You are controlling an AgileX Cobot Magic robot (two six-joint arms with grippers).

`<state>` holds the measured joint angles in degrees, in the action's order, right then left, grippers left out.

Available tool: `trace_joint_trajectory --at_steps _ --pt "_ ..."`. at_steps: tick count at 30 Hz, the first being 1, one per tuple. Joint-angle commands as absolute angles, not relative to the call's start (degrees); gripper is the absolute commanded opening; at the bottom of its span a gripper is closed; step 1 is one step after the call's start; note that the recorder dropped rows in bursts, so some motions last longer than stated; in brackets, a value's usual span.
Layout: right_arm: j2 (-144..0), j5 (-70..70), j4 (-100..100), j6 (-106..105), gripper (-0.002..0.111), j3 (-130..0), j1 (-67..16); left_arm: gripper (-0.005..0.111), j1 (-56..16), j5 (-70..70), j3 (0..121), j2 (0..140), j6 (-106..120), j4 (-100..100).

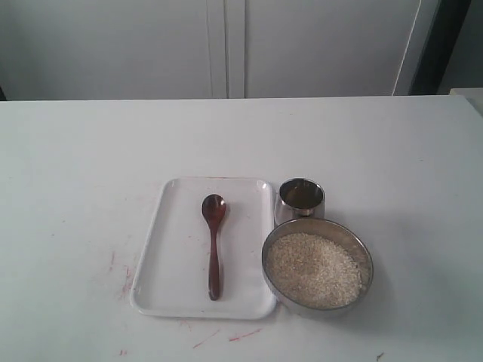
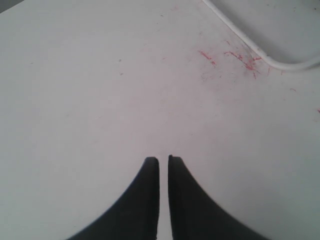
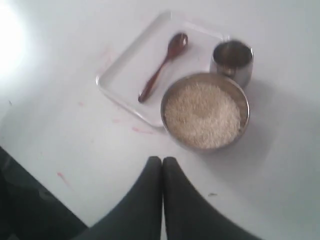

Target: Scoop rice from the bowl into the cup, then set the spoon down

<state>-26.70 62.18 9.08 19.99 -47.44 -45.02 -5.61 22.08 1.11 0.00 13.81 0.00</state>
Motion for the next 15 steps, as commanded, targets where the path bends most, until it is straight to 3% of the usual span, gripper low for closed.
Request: trace_joint_trajectory --at_steps 1,15 --pt "-22.8 56.9 9.3 19.9 0.000 -47.2 -45.1 0.014 -5.9 24.9 0.6 0.0 13.5 -0.3" --pt "-19.1 54.8 15.3 18.2 0.000 -46.7 -45.1 0.014 -5.9 24.9 0.6 0.0 13.5 -0.3"
